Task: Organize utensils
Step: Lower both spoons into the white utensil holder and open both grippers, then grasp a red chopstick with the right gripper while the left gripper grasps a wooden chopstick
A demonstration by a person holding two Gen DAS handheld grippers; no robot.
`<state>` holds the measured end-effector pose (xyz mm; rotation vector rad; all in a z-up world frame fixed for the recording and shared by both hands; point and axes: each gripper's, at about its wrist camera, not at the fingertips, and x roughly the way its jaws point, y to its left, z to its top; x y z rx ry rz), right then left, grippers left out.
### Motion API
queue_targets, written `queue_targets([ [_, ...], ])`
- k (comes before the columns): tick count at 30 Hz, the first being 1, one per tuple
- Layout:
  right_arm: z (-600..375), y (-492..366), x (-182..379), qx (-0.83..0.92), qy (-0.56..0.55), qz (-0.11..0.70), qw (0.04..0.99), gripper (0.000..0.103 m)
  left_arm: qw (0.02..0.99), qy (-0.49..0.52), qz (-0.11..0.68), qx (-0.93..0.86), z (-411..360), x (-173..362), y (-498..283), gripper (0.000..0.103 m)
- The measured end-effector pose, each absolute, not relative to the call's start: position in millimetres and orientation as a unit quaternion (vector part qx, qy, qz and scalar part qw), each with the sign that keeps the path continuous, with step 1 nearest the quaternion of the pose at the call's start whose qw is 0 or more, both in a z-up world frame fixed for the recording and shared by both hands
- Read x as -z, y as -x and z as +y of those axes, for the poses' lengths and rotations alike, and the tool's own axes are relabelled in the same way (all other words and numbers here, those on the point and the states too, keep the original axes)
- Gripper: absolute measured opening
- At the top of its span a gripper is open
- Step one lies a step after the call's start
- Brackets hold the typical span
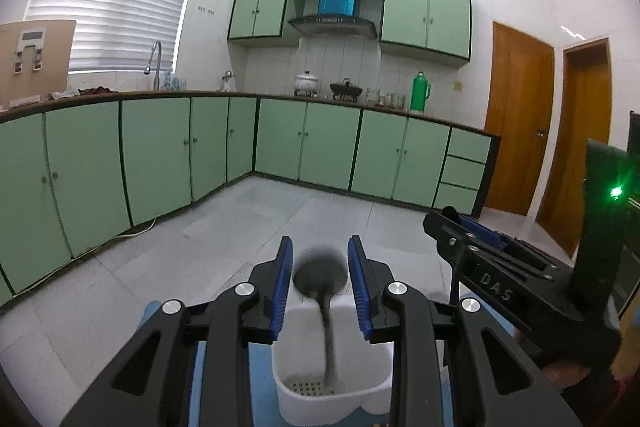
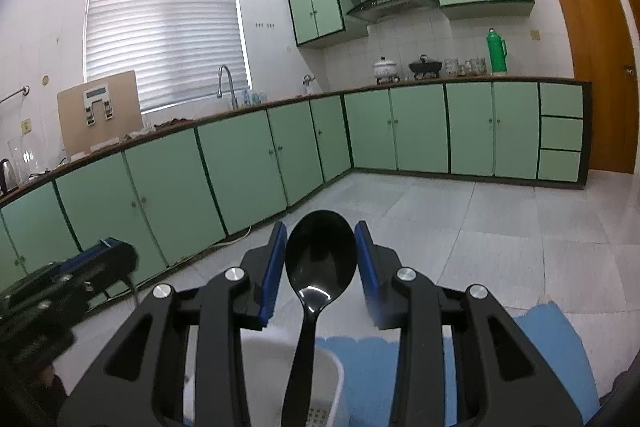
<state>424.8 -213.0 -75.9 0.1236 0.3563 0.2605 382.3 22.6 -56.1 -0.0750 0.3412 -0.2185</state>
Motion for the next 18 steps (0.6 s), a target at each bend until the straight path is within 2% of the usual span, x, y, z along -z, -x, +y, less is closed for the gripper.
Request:
queue_targets([
  [2, -214, -421, 76, -0.132, -0.066, 0.184, 0.972, 0.036, 0.978, 0.033, 0.173, 0.109, 22, 56, -380, 0.039],
  [5, -218, -408, 72, -0.128, -0.066, 0.189, 0.971, 0.042, 0.978, 0.027, 0.175, 0.106, 25, 53, -370, 0.044],
  [8, -226, -389, 69, -0.122, -0.069, 0.204, 0.969, 0.052, 0.978, 0.028, 0.180, 0.101, 29, 49, -349, 0.051],
  [10, -232, -370, 71, -0.115, -0.071, 0.220, 0.966, 0.066, 0.977, 0.026, 0.189, 0.099, 31, 51, -333, 0.054],
  [13, -238, -331, 79, -0.116, -0.057, 0.245, 0.961, 0.075, 0.972, 0.018, 0.215, 0.091, 31, 63, -298, 0.061],
  [15, -240, -306, 87, -0.114, -0.048, 0.262, 0.957, 0.080, 0.966, 0.015, 0.241, 0.087, 30, 77, -276, 0.063],
  [18, -240, -266, 108, -0.115, -0.040, 0.307, 0.944, 0.080, 0.956, 0.018, 0.280, 0.082, 27, 99, -248, 0.063],
])
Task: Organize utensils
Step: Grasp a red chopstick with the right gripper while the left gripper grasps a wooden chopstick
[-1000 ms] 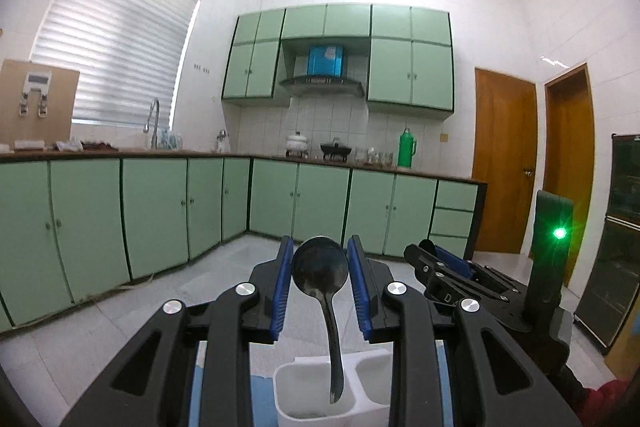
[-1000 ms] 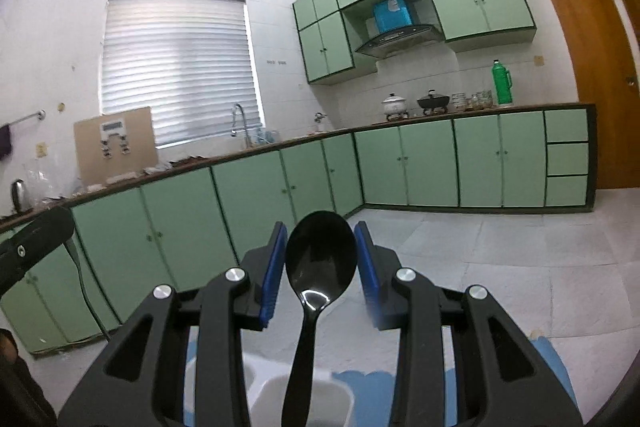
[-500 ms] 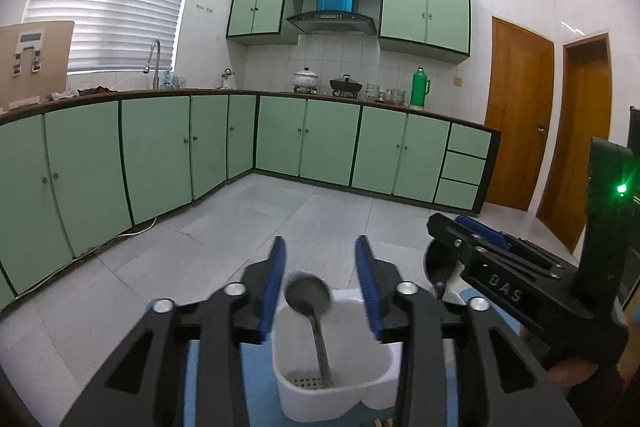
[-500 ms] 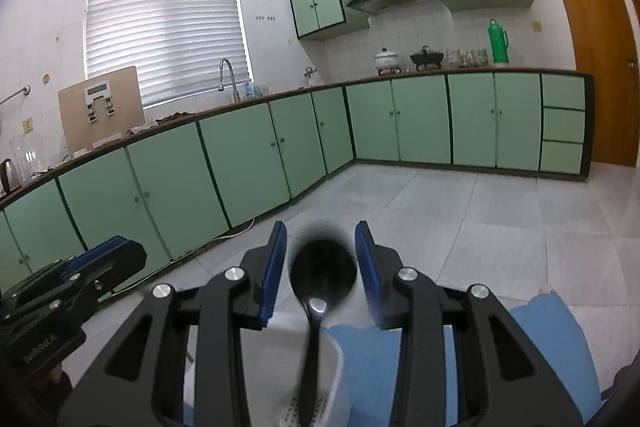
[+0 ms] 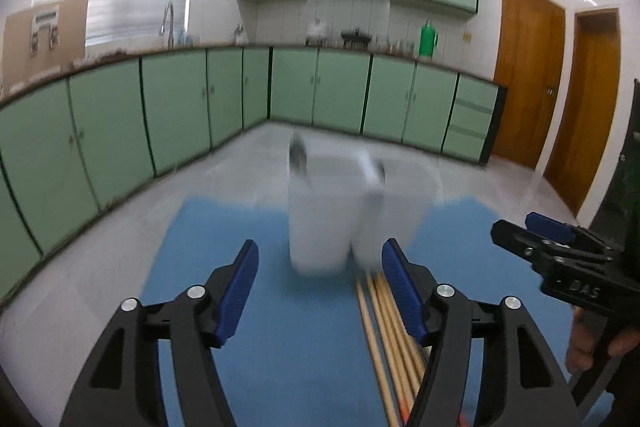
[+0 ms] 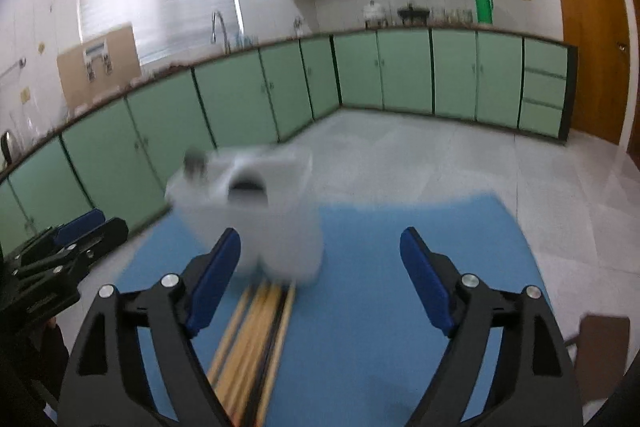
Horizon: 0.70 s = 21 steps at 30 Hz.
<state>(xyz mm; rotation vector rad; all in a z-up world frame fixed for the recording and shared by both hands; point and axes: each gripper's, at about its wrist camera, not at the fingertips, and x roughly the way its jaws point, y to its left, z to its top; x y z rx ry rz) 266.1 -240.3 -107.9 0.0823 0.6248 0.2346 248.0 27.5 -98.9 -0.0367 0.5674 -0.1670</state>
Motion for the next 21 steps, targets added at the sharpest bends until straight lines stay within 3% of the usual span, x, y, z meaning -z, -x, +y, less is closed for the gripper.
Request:
queue_targets([
  [5, -233, -214, 137, -0.100, -0.015, 0.346, 0.933, 0.079, 0.943, 0.005, 0.326, 0.068, 22, 137, -202, 0.063],
  [21, -210, -162, 186, -0.126, 0.002, 0.423, 0.897, 0.050, 0.924, -0.003, 0.374, 0.073, 16, 175, -157, 0.063],
])
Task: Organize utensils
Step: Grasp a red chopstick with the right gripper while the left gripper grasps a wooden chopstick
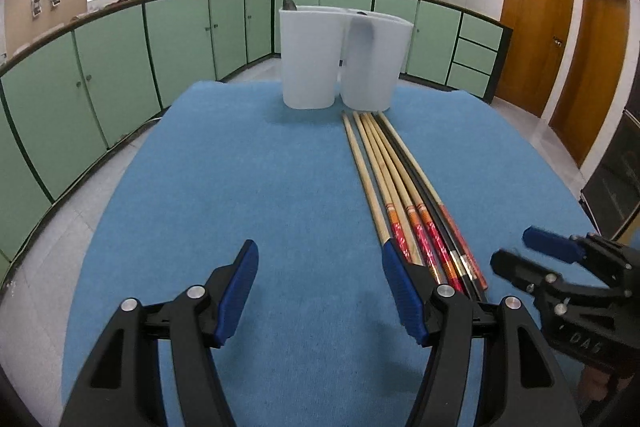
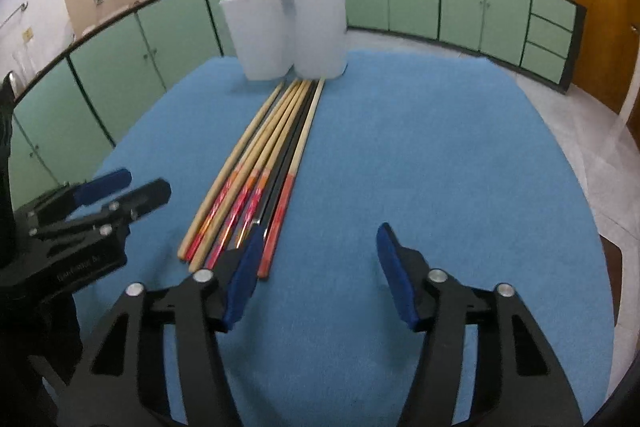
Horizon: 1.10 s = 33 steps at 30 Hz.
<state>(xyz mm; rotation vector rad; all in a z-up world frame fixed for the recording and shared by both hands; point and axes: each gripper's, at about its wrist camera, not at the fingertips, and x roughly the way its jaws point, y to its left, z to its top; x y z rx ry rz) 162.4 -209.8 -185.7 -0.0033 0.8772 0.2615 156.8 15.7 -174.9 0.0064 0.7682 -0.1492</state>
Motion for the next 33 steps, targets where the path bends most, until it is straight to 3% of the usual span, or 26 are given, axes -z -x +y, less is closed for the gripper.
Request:
queue_targets([
  [14, -193, -151, 194, -0.135, 0.034, 0.438, 0.888, 0.049, 0.918, 0.005, 0.391, 0.072, 17, 180, -155, 0.063],
  [18, -191, -156, 196, -0.129, 0.035, 0.440, 0.888, 0.039, 0.917, 0.003, 0.393, 0.074, 16, 180, -155, 0.063],
  [21, -198, -159, 195, -0.124, 0.033, 0.439, 0.889, 0.008, 0.915, -0.002, 0.395, 0.080, 14, 180, -155, 0.063],
  [22, -201, -159, 195, -0.124, 0.031, 0.440, 0.889, 0.006, 0.915, -0.002, 0.395, 0.082, 13, 181, -154, 0.063],
  [33, -213, -160, 196, -0.133, 0.000, 0.441, 0.887, 0.006, 0.898, -0.030, 0.428, 0.101, -8, 192, -157, 0.065],
])
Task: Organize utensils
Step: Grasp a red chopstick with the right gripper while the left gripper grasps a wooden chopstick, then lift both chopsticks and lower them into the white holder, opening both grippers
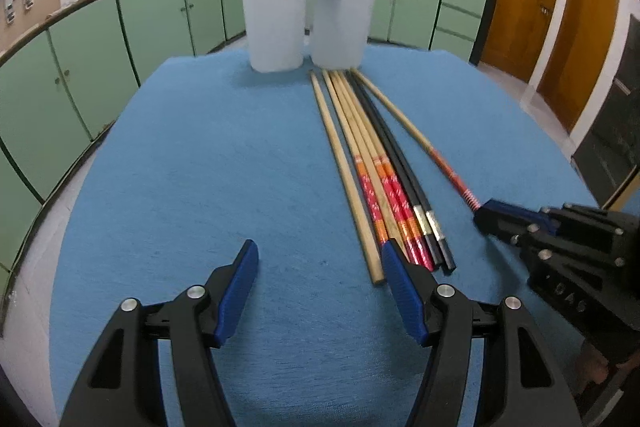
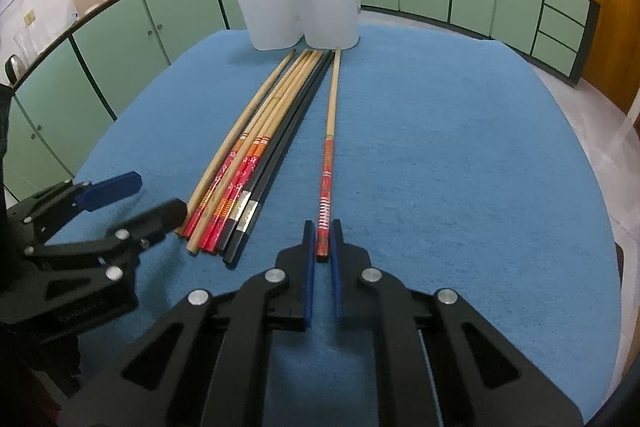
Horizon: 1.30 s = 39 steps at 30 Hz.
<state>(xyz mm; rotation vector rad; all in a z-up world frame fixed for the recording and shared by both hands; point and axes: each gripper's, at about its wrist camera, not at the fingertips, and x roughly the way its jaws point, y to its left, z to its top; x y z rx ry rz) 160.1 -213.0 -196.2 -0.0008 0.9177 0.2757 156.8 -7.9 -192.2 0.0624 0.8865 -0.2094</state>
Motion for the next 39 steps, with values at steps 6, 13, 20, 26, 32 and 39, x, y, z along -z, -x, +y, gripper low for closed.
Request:
queue_targets([
  [6, -217, -158, 196, -0.130, 0.003, 0.440, 0.888, 0.006, 0.900, -0.035, 0.428, 0.079, -1, 193, -157, 0.068],
  [13, -211, -159, 197, -0.133, 0.004, 0.439, 0.888, 0.010, 0.896, -0.038, 0.436, 0.072, -2, 195, -153, 0.066],
  [20, -212, -161, 197, -0.137, -0.007, 0.441, 0.887, 0.006, 0.898, -0.023, 0.429, 0.093, -1, 192, -153, 0.012],
  [26, -217, -160, 192, -0.133, -0.015, 0.434, 0.891, 0.005, 0.898, -0.013, 0.427, 0.110, -1, 189, -154, 0.007],
  [32, -227, -159, 164, -0.131, -0.007, 0.397, 0.908, 0.005, 0.915, -0.021, 0.388, 0.108, 3, 157, -152, 0.007],
  [39, -240, -162, 119, -0.135, -0.015, 0.352, 0.926, 0.005, 0.938, -0.028, 0.328, 0.111, 10, 107, -148, 0.007],
])
